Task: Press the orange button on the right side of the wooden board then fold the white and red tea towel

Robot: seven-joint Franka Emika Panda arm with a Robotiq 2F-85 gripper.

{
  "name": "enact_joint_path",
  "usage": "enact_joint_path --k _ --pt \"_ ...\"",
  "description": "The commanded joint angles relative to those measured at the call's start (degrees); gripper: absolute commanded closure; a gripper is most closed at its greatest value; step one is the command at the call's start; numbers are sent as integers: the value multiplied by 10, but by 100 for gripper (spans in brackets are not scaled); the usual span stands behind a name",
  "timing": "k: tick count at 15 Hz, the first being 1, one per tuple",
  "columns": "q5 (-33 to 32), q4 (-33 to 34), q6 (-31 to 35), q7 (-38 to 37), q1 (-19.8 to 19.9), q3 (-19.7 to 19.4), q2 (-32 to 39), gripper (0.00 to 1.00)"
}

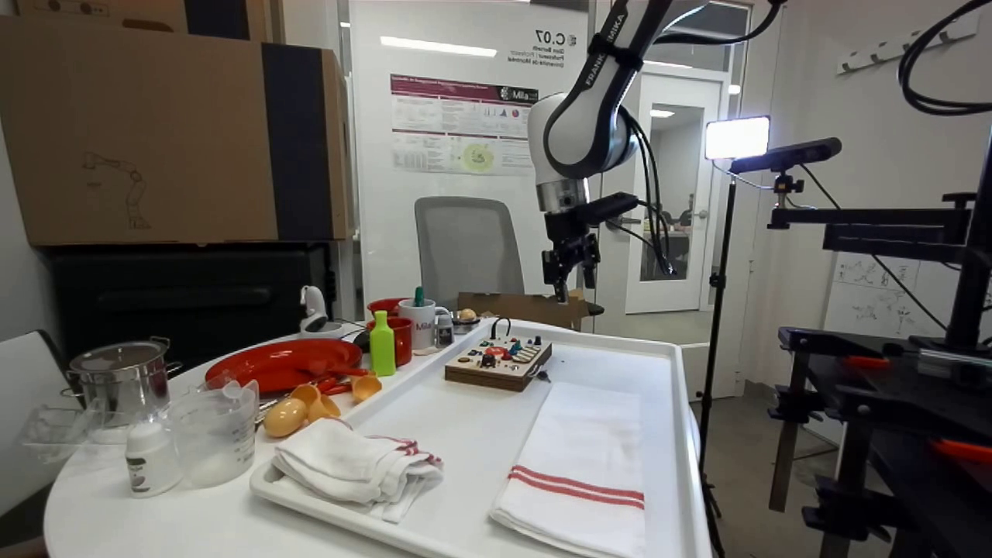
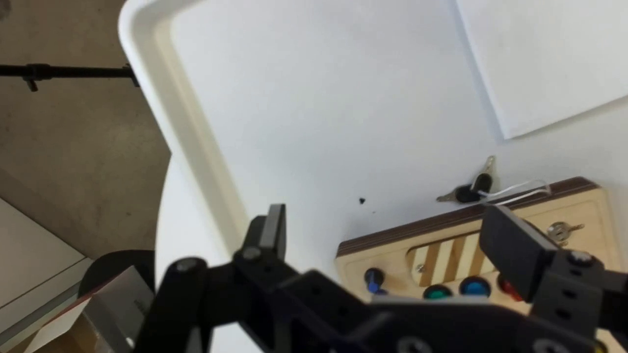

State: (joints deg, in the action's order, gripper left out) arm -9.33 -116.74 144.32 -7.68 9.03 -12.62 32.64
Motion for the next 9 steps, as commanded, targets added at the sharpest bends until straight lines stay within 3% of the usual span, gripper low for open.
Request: enact_joint_path --k 1,5,9 --pt "21 -79 47 78 7 50 -36 0" --pt "33 -125 115 186 35 100 -24 0" --pt "46 -125 120 236 62 115 13 0"
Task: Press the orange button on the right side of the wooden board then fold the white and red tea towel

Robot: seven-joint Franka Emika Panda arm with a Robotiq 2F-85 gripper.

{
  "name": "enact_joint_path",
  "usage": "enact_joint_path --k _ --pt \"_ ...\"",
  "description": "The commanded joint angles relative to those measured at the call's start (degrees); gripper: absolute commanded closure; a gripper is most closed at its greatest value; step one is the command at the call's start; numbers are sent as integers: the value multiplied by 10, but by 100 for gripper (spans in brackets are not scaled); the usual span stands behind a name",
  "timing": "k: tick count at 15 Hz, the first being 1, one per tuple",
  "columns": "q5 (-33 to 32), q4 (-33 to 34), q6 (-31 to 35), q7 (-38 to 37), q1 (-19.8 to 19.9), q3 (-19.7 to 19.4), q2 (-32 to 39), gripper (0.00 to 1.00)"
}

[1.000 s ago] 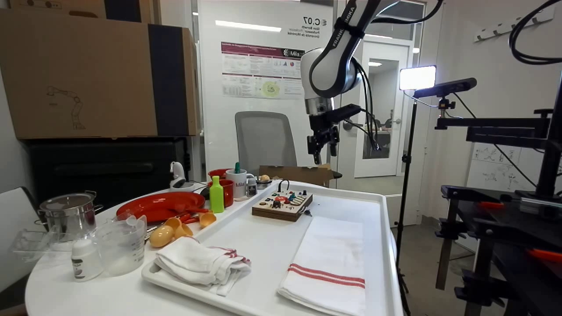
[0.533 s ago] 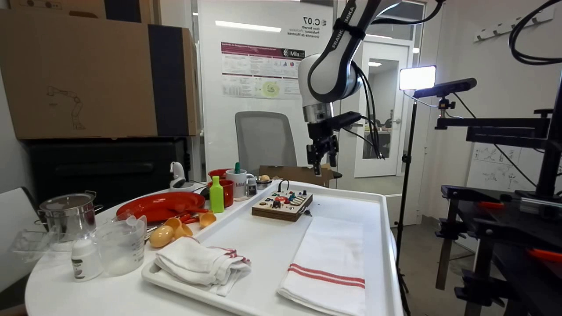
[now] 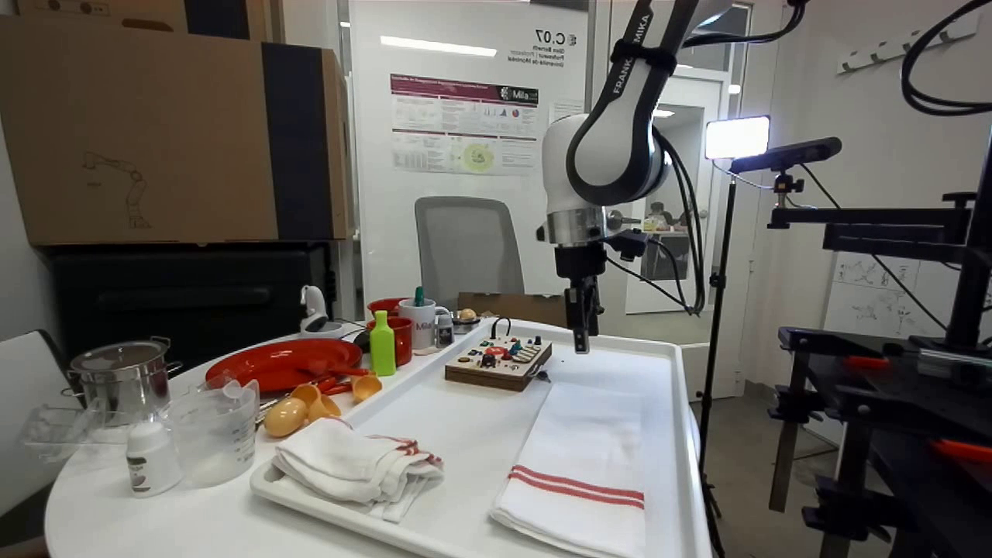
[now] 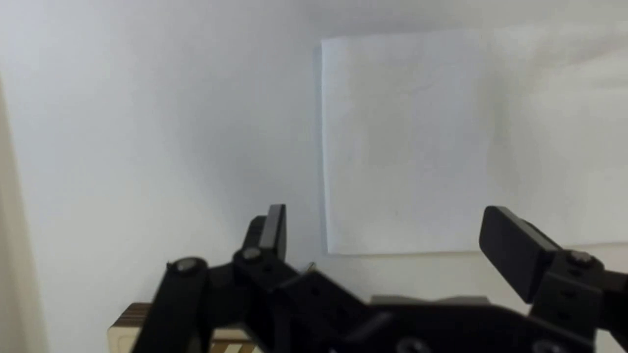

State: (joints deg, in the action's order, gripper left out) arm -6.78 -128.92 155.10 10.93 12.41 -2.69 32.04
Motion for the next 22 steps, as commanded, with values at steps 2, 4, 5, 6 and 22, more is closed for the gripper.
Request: enact_joint_path --k 2,4,5,6,22 --pt "14 -2 -1 30 11 2 13 0" --pt "16 1 -1 42 22 6 28 0" --pt "17 2 -1 43 24 7 32 0" --pt "17 2 -1 43 24 8 33 0" --pt "21 73 75 65 70 32 132 6"
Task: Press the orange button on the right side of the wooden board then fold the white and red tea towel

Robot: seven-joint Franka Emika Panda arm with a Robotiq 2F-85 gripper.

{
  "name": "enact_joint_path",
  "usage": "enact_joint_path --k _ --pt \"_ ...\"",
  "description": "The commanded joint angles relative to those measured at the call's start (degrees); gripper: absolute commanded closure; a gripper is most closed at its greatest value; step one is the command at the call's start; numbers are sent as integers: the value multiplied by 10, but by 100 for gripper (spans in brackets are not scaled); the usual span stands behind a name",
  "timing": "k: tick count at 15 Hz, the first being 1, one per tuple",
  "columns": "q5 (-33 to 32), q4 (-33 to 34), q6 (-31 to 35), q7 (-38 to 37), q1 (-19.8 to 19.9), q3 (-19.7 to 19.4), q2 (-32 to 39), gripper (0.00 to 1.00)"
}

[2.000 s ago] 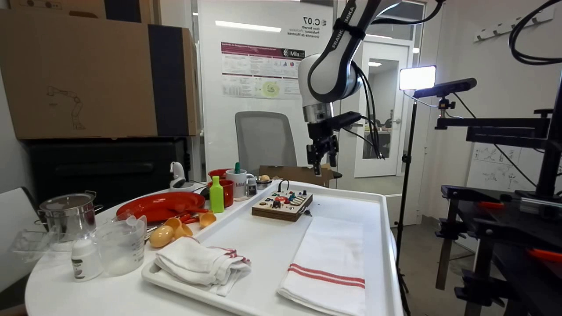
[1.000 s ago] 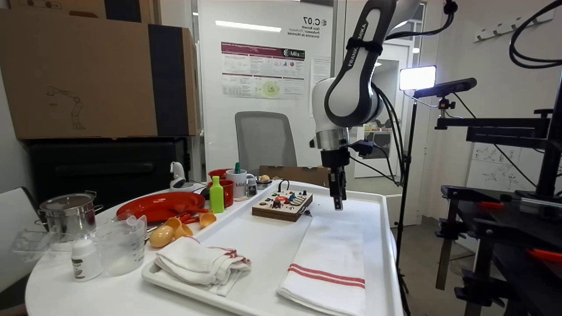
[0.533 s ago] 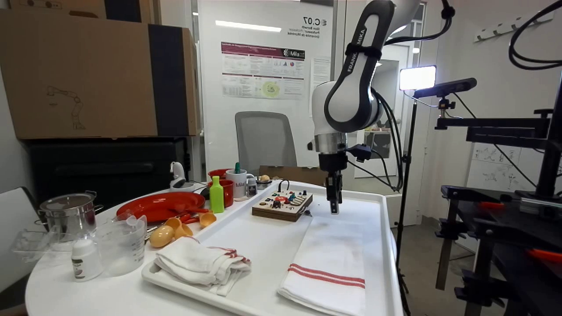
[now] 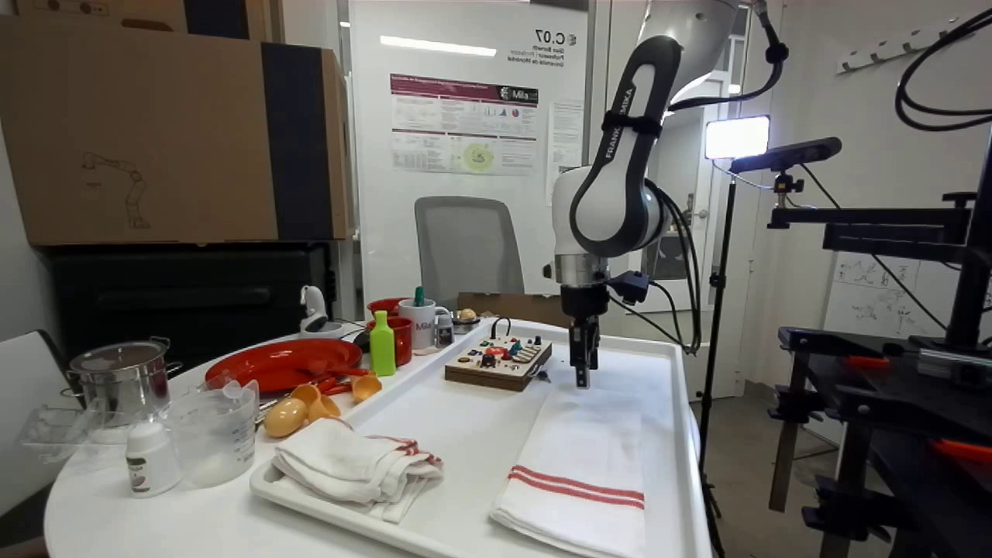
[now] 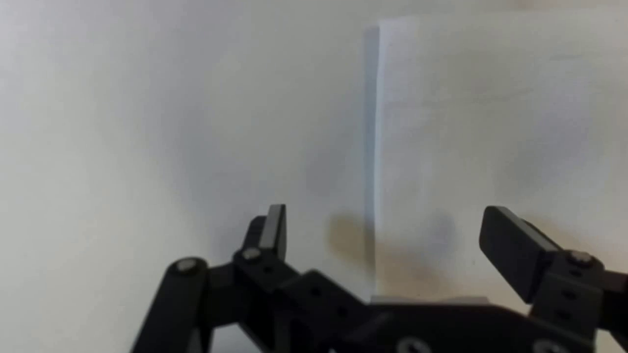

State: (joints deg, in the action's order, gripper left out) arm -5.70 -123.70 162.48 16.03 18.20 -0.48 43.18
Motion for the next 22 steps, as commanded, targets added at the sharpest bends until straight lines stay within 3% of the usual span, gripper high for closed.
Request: enact_joint_path --k 1,2,3,5,14,22 --pt "10 23 1 15 14 11 24 5" --pt "10 26 1 15 15 12 26 5" --pt "9 27 2 15 16 12 29 27" --pt "9 30 2 13 16 13 32 33" --pt "10 21 2 20 26 27 18 100" --pt "7 -42 21 20 18 39 -49 97"
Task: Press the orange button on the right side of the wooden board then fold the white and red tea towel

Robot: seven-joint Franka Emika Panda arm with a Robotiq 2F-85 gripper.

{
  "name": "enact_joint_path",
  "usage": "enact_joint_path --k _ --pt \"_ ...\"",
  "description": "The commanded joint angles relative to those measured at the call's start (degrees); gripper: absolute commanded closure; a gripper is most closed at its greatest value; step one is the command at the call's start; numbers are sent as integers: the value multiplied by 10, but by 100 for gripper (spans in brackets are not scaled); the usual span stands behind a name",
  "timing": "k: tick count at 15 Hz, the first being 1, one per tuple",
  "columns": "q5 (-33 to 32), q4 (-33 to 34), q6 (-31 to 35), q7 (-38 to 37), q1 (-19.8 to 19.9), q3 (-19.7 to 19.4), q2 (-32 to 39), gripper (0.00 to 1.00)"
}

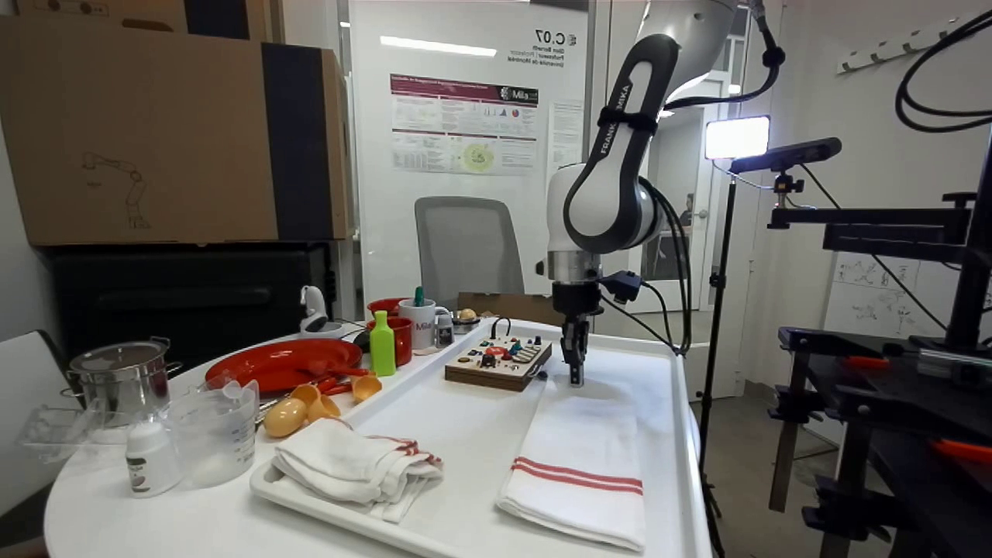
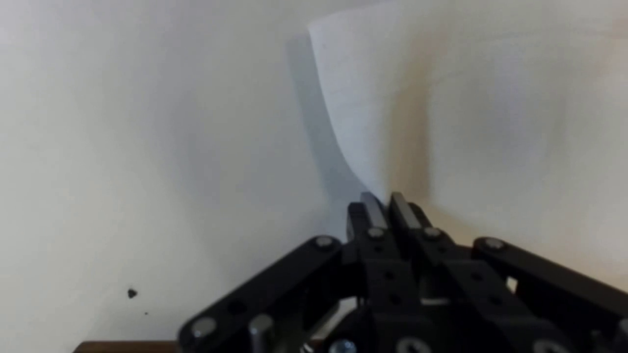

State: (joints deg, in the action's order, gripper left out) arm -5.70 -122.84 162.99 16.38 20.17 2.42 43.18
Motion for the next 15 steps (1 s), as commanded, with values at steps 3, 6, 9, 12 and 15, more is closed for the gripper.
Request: enact_joint_path --k 3,6,9,12,15 --pt "6 -88 27 25 -6 24 -85 97" --pt "2 -113 20 35 -22 39 -106 97" --pt "4 -128 12 31 -48 54 -115 97" --pt "14 -134 13 8 -79 65 -114 97" --pt "16 -119 12 8 -87 65 -97 93"
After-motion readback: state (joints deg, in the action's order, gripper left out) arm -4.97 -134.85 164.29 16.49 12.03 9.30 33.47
